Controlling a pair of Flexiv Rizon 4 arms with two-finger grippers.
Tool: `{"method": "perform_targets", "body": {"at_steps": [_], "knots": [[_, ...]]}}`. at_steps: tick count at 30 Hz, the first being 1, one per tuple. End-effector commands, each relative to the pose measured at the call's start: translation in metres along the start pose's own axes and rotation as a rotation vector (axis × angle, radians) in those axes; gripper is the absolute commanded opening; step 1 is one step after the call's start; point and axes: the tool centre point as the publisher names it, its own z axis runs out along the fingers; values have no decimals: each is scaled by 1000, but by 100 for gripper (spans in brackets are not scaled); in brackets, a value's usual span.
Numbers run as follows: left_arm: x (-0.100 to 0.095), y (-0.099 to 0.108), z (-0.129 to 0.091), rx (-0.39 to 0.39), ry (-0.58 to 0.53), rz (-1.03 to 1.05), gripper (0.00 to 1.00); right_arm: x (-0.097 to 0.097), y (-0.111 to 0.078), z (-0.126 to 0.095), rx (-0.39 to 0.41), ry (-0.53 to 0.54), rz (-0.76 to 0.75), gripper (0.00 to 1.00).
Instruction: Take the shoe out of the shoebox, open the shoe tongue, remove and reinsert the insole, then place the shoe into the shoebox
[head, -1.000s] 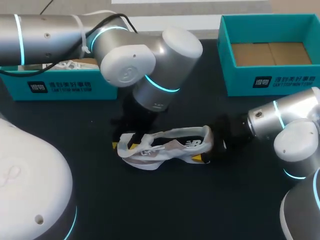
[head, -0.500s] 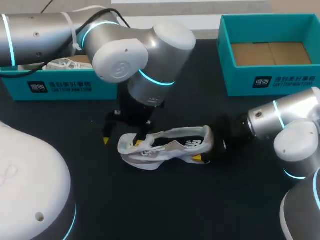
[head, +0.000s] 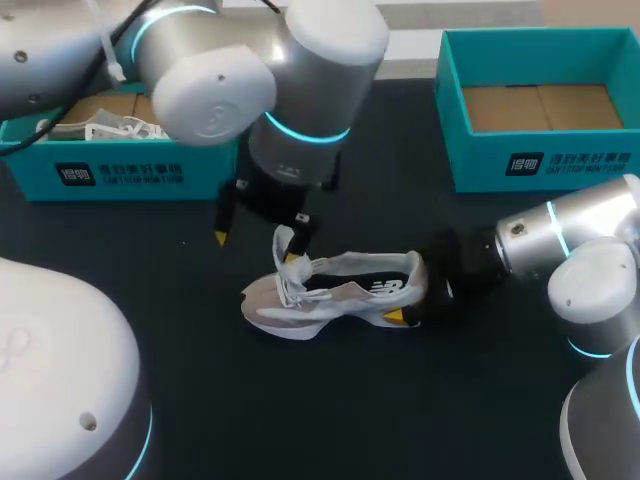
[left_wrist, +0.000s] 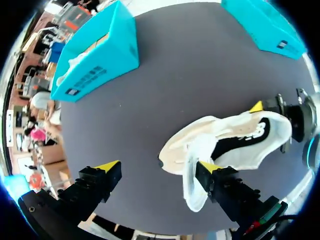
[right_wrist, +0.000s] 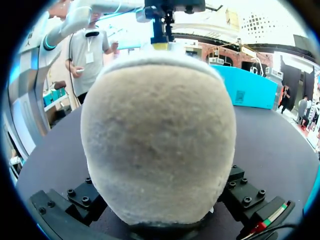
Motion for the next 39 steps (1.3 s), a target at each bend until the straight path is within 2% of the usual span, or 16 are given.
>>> {"method": "perform_targets", "body": {"at_steps": [1,2,5,6,7,13,16,20,23,24,25,26,31,34,35,39], "knots": [[-8,-10,-31,59,181,335,100,-2,-2,3,3,-1,1,0],[-7,-13,-37,51,199,414,100,-2,-2,3,3,-1,1,0],[1,-21,-56,126,240,644,100,-2,-2,3,3,-1,1,0],[4,-24,-61,117,245,689,100,-2,-2,3,3,-1,1,0],[9,-28,-69,150,247,750,100,-2,-2,3,3,-1,1,0],[26,-33,-97,211,289,1025,100,-2,-2,3,3,-1,1,0],[35,-31,-103,237,281,1181,100,-2,-2,3,3,-1,1,0],[47,-29,-100,265,279,1398,100,-2,-2,3,3,-1,1,0],[55,-27,-97,295,336,1516,100,-2,-2,3,3,-1,1,0],[57,-27,-97,309,366,1557,52,-2,-2,3,3,-1,1,0],[58,-27,-96,331,404,1612,9,-2,-2,3,3,-1,1,0],[60,-26,-95,346,422,1640,0,-2,-2,3,3,-1,1,0],[73,-20,-92,401,511,1786,0,-2,-2,3,3,-1,1,0],[87,-14,-87,411,473,1824,0,-2,-2,3,3,-1,1,0],[92,-12,-85,392,446,1821,0,-2,-2,3,3,-1,1,0],[92,-12,-85,392,446,1821,0,-2,-2,3,3,-1,1,0]]}}
